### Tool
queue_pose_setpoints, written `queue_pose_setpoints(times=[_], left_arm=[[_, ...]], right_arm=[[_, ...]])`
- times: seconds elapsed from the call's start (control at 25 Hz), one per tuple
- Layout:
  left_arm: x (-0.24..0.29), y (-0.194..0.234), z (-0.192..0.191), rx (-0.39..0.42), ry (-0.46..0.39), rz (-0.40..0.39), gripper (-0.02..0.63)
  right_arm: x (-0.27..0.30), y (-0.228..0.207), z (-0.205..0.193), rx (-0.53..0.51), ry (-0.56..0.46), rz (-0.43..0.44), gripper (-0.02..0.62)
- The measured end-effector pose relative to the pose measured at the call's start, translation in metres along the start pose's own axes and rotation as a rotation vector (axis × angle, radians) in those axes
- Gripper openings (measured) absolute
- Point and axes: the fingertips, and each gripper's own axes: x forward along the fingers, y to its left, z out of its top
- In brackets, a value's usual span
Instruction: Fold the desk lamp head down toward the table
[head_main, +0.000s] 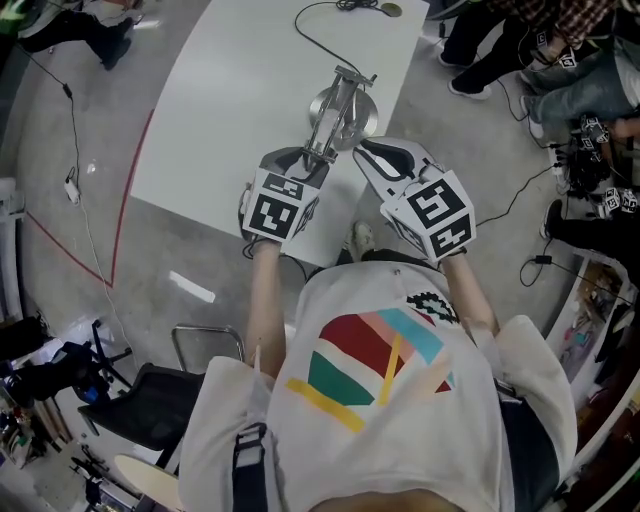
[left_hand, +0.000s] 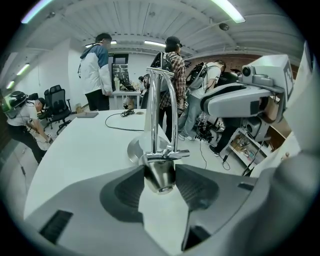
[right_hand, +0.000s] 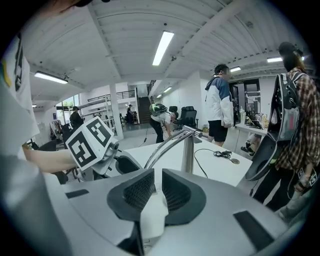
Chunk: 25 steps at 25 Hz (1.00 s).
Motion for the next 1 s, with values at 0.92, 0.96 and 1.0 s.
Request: queue_pose_setpoints(times=[0.92,0.96,1.0], left_arm=[[-0.045,-0.008,0.017,-0.155,-0.23,0.016,0.226],[-0.055,-0.005,0.024,-0.156,-0.262,0.033,0.202],[-0.067,-0.002,0.032,-0.153,-0.3,0.057,0.166]], right_arm=[[-0.024,0.02,0.019,-0.001,-0.084,0.027,0.057],[-0.025,0.018,0.022,-0.004,-0.097,0.023,0.057],[-0.027,0.017,0.027,-0.009,-0.112,0.018,0.057]])
